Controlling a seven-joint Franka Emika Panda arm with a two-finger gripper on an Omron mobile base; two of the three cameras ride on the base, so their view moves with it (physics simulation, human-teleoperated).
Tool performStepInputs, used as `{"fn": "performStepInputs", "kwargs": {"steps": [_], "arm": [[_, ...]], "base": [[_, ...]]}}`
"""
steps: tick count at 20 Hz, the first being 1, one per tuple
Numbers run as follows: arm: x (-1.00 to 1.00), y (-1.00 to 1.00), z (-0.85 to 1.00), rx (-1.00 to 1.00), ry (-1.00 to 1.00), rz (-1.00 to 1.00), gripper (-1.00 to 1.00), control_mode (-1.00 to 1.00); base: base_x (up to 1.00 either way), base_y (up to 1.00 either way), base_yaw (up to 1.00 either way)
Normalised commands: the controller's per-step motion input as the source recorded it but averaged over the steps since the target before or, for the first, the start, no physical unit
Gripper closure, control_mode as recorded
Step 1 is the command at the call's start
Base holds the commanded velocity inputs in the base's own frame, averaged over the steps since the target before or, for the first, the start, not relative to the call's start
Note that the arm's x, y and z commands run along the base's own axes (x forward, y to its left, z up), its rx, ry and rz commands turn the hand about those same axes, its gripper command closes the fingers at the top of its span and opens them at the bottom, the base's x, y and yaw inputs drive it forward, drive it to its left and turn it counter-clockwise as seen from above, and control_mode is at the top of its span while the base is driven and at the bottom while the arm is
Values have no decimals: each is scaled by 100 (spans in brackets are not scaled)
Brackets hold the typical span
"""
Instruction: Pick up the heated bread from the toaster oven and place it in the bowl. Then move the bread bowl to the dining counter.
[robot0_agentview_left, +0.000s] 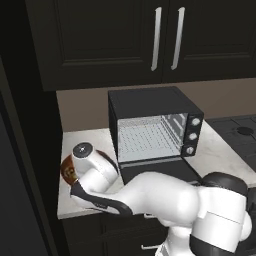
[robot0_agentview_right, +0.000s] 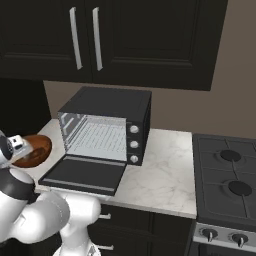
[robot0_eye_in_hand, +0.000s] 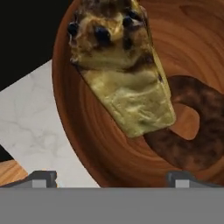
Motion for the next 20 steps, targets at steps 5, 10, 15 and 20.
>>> {"fn": "performStepInputs", "kwargs": {"steps": [5, 10, 15, 20], "arm": [[33, 0, -36, -14, 0, 0, -100, -100], [35, 0, -38, -13, -2, 1, 100, -100], [2, 0, -2, -1, -2, 0, 100, -100], [-8, 0, 0, 0, -1, 0, 100, -100]], "base": [[0, 0, 0], [0, 0, 0], [0, 0, 0], [0, 0, 0]]}}
